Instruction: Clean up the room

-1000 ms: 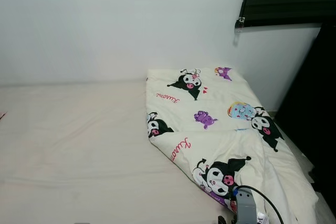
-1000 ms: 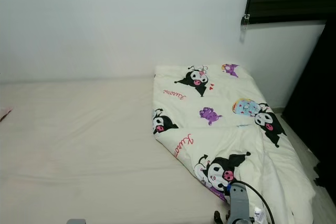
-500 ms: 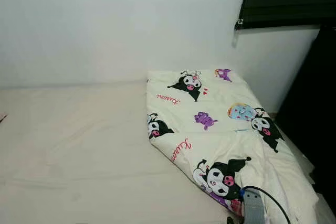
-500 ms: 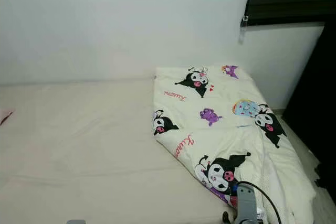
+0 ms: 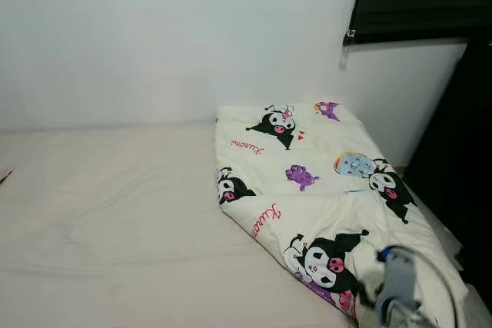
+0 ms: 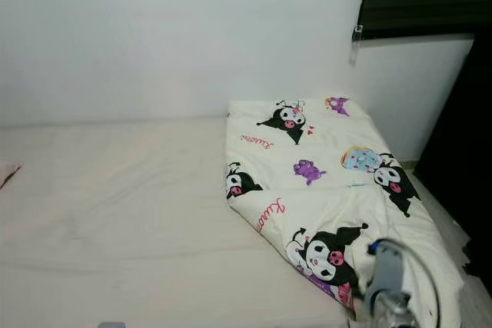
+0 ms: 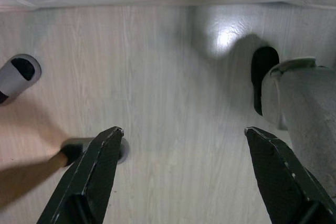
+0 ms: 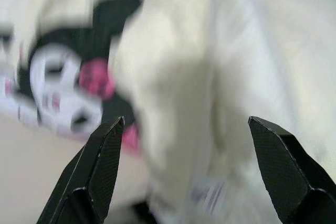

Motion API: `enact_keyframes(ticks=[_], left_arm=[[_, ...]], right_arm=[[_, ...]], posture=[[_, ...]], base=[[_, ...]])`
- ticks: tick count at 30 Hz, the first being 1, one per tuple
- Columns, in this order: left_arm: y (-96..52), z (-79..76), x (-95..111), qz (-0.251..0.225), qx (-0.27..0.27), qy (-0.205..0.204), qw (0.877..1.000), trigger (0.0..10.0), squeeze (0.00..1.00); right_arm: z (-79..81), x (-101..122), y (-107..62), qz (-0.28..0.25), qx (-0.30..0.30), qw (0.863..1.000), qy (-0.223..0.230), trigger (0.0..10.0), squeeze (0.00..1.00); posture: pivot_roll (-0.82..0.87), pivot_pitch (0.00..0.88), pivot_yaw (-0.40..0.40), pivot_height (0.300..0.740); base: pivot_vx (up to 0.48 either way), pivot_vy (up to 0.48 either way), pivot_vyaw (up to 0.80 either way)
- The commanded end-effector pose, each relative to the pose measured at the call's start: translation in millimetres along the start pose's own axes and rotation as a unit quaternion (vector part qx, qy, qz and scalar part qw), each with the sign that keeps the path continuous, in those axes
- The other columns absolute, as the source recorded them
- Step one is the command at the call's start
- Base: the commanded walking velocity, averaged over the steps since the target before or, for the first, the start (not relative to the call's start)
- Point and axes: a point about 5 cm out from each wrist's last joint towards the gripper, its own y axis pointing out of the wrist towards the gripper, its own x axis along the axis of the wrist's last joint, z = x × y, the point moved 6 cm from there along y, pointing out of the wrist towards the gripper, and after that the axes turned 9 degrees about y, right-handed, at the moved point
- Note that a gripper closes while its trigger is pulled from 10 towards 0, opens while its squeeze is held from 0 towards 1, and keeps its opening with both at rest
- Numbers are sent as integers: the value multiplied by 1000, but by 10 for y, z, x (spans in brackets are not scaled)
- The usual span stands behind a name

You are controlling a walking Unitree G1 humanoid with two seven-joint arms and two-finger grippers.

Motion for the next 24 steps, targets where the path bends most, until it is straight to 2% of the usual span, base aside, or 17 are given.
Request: enact_keyframes(ticks=[1, 2, 6, 17, 20, 22, 23, 24], left_arm=[[0, 52, 9, -3, 7, 10, 1000, 10000, 0], [0, 86, 25, -6, 10, 16, 1000, 10000, 0], [-1, 116, 48, -12, 12, 18, 1000, 10000, 0], [-1, 50, 116, -19, 5, 20, 1000, 10000, 0], [-3, 55, 179, -30, 10, 1, 999, 10000, 0], [-21, 69, 421, -78, 9, -40, 996, 10000, 0], [-21, 69, 421, -78, 9, -40, 996, 10000, 0], [-31, 64, 507, -96, 4, -53, 994, 10000, 0]], right_arm=[[34, -11, 0, -3, 2, 1000, 14, 10000, 0], [-2, 88, 5, -18, -3, 999, 27, 10000, 0], [-20, 124, 3, -28, -1, 999, 41, 10000, 0], [-22, 223, 10, -39, -2, 999, 36, 10000, 0], [-39, 281, 17, -41, -10, 999, 29, 10000, 0], [-100, 450, 19, -60, -25, 997, 30, 10000, 0], [-100, 450, 19, -60, -25, 997, 30, 10000, 0], [-119, 491, 17, -65, -29, 997, 32, 10000, 0]], posture=[[-209, 0, 73, 711], [-194, 0, 85, 701], [-179, 0, 81, 681], [-185, 0, 79, 681], [-197, 0, 72, 676], [-210, 0, 76, 661], [-210, 0, 76, 661], [-212, 0, 76, 656]], base=[[0, 0, 0], [0, 0, 0], [0, 0, 0], [0, 0, 0], [0, 0, 0], [0, 0, 0], [0, 0, 0], [0, 0, 0]])
